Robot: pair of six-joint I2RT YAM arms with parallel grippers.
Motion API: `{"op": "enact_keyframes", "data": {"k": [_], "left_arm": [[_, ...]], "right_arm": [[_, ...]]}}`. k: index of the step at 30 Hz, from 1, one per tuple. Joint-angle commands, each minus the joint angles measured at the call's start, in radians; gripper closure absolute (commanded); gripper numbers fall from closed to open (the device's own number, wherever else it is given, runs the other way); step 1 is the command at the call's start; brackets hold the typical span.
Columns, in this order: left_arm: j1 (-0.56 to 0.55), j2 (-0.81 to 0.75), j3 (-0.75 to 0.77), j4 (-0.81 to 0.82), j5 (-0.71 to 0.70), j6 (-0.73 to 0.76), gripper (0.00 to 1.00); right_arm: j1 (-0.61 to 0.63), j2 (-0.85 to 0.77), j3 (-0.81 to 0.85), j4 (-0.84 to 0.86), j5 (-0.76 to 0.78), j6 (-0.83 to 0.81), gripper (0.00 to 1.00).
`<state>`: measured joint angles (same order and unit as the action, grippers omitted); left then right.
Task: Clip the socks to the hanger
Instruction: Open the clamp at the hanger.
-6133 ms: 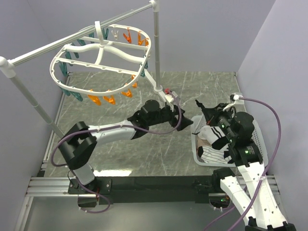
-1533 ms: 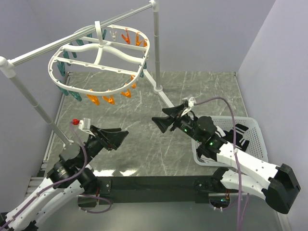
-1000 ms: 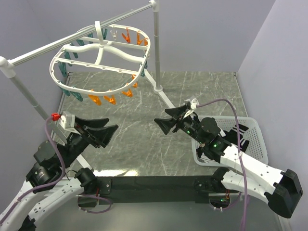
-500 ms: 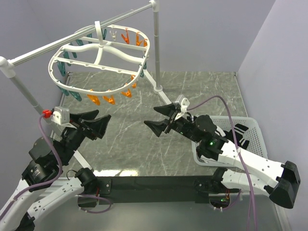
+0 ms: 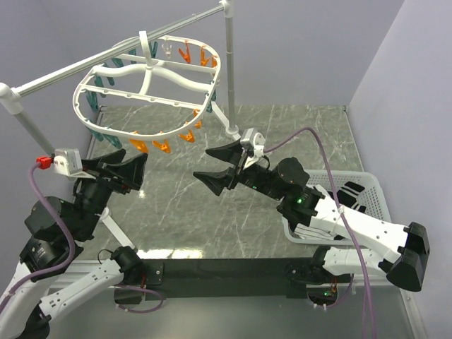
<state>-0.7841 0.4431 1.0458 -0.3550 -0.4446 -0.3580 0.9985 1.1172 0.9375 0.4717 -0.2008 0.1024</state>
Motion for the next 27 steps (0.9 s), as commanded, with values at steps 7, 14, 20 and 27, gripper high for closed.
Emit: {"op": "enact_keyframes", "data": {"k": [7,14,20,27], "left_arm": [[0.002,0.080,0.074,-0.015,-0.114,0.028,0.19],[0.003,0.153,0.125,-0.070,-0.152,-0.004,0.18],[0.003,0.187,0.140,-0.082,-0.163,-0.030,0.16],[0.003,0.204,0.155,-0.079,-0.154,-0.035,0.12]], "right_arm": [[0.020,0.027,0.075,0.007,0.015,-0.004,0.21],[0.022,0.044,0.086,-0.015,0.006,0.013,0.21],[0.022,0.043,0.083,-0.016,0.006,0.010,0.21],[0.026,0.043,0.083,-0.022,0.001,0.010,0.21]]}}
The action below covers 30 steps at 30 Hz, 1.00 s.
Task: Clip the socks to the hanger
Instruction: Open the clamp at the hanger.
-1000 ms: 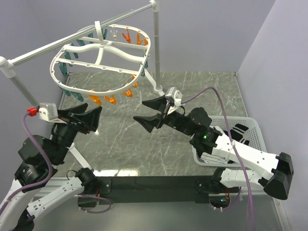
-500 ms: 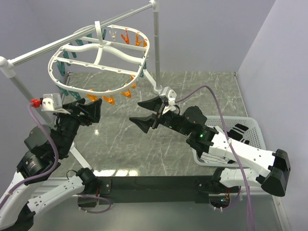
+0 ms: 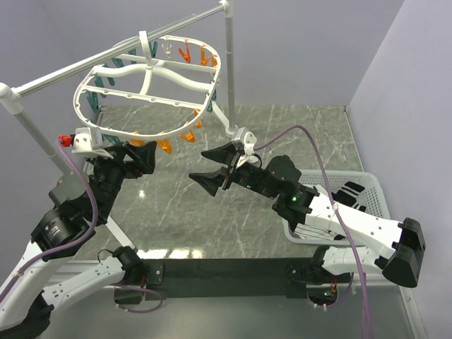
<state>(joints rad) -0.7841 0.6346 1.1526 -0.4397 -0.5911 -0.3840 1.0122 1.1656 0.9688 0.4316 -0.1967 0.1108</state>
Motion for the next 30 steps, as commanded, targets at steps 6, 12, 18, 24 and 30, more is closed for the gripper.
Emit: {"op": "enact_keyframes", "data": {"k": [6,12,18,24,30], "left_arm": [[0.003,0.030,0.047,0.025,0.001,-0.009,0.16],[0.002,0.020,0.047,0.045,0.014,0.008,0.22],[0.003,0.031,0.030,0.071,0.017,0.022,0.30],[0.003,0.022,0.010,0.105,0.033,0.036,0.41],[0.003,0.040,0.007,0.119,0.059,0.033,0.53]], "right_arm": [[0.011,-0.014,0.042,0.022,0.006,-0.003,0.21],[0.012,-0.004,0.042,0.024,0.005,-0.003,0.21],[0.012,-0.010,0.036,0.026,0.016,-0.005,0.21],[0.012,-0.001,0.038,0.033,0.016,0.003,0.22],[0.014,0.009,0.053,0.029,-0.001,0.021,0.22]]}}
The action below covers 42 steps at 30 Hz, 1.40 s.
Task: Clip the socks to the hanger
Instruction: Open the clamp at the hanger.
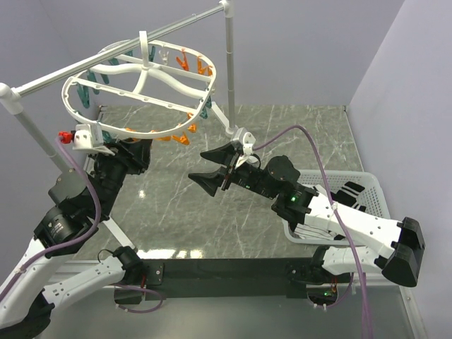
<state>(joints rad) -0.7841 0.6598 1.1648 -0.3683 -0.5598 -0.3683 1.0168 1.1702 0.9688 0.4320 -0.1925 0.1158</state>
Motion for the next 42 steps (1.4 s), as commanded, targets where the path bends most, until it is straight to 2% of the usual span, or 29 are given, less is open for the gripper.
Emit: {"op": "enact_keyframes", "data": {"k": [1,16,23,27,32,42], "left_arm": [[0.005,0.018,-0.007,0.051,0.032,0.008,0.56],[0.003,0.053,-0.040,0.083,0.081,-0.093,0.57],[0.003,0.075,-0.024,0.074,0.097,-0.118,0.56],[0.002,0.060,-0.025,0.066,0.084,-0.132,0.56],[0.003,0.040,-0.022,0.054,0.087,-0.147,0.54],[0.003,0.037,-0.005,0.019,0.089,-0.155,0.56]], "right_arm": [[0.006,0.003,0.051,0.036,-0.007,0.019,0.22],[0.038,0.060,0.106,0.088,-0.024,0.055,0.23],[0.077,0.131,0.165,0.100,0.094,0.009,0.25],[0.082,0.154,0.189,0.111,0.231,0.010,0.27],[0.083,0.193,0.202,0.151,0.124,-0.008,0.27],[0.091,0.296,0.278,0.247,0.145,-0.033,0.34]]}}
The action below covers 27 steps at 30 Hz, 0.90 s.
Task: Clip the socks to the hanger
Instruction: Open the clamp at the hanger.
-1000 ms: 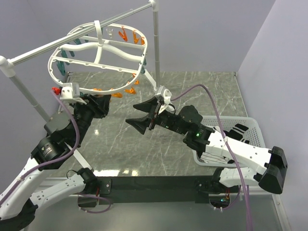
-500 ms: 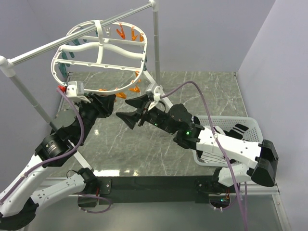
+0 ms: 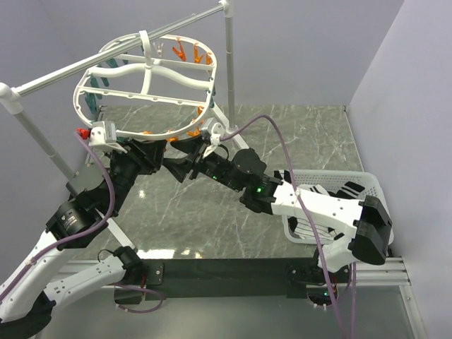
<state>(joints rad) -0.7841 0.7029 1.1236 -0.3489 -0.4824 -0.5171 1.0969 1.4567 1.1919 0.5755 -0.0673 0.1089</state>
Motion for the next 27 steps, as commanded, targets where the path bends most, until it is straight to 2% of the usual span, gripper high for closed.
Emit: {"op": "enact_keyframes", "data": {"k": [1,9,12,13,17,22,27], "left_arm": [[0.003,-0.006,0.035,0.004,0.013,-0.006,0.56],[0.003,-0.022,0.036,0.002,0.015,0.006,0.56],[0.002,-0.028,0.038,-0.002,0.011,0.012,0.55],[0.003,-0.029,0.036,-0.002,0.010,0.014,0.55],[0.002,-0.040,0.035,-0.001,0.010,0.017,0.55],[0.003,-0.048,0.031,-0.005,0.007,0.015,0.55],[0.002,-0.072,0.030,0.005,0.004,0.015,0.50]], "right_arm": [[0.012,0.023,0.060,0.107,0.024,-0.035,0.35],[0.021,0.091,0.109,0.149,0.122,-0.075,0.41],[0.024,0.100,0.095,0.182,0.142,-0.092,0.47],[0.023,0.100,0.089,0.193,0.141,-0.089,0.55],[0.024,0.106,0.071,0.233,0.132,-0.084,0.67],[0.024,0.088,0.034,0.308,0.092,-0.080,0.76],[0.024,0.091,0.046,0.271,0.072,-0.092,0.82]]}}
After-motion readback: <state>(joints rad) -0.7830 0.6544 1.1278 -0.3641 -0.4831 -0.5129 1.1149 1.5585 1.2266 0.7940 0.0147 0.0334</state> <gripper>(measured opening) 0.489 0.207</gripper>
